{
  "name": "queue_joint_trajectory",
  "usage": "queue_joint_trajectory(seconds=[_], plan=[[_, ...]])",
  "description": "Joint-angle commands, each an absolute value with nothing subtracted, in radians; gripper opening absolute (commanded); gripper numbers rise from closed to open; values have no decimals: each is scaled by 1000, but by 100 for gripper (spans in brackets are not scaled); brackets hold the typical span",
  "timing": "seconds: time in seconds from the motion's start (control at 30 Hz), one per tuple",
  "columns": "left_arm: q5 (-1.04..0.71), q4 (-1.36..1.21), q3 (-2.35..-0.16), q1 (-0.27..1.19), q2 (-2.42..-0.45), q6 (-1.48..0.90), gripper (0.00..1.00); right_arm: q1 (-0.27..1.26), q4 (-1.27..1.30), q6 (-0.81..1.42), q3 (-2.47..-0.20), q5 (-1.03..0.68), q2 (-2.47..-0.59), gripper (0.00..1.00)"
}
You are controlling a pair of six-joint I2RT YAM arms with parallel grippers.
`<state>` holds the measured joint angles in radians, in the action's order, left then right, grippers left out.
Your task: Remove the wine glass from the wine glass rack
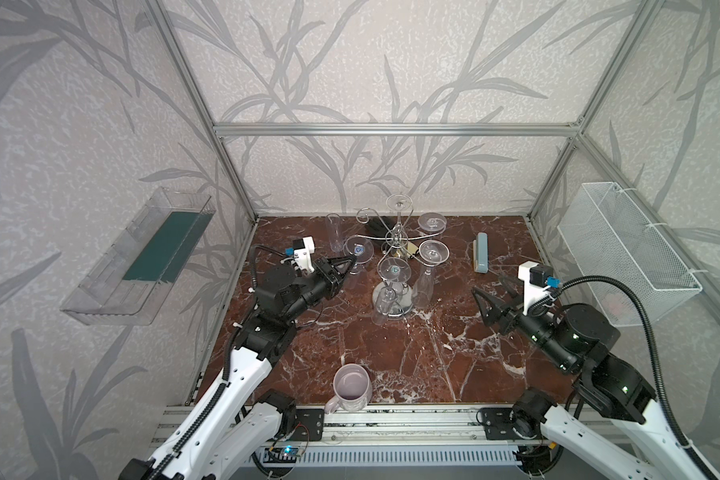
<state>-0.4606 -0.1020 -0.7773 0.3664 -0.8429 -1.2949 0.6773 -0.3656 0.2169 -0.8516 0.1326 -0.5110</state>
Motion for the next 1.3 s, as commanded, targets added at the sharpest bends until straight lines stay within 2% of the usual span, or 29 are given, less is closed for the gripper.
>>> queue_joint_trajectory(seconds=[0.0,0.17,0.6,1.27], plan=[[-449,-87,-811,370,-825,-1304,5,684,-362,214,-852,151,-507,83],[-446,-120,-819,371,-812,-1333,0,684,-370,203,-868,148,-520,83],[-395,-110,-880,370,-792,-1332,0,685,-356,213,-866,147,-519,83],[-480,-237,-970,374,-980,-1350,0,685,-357,209,-870,152,-520,83]])
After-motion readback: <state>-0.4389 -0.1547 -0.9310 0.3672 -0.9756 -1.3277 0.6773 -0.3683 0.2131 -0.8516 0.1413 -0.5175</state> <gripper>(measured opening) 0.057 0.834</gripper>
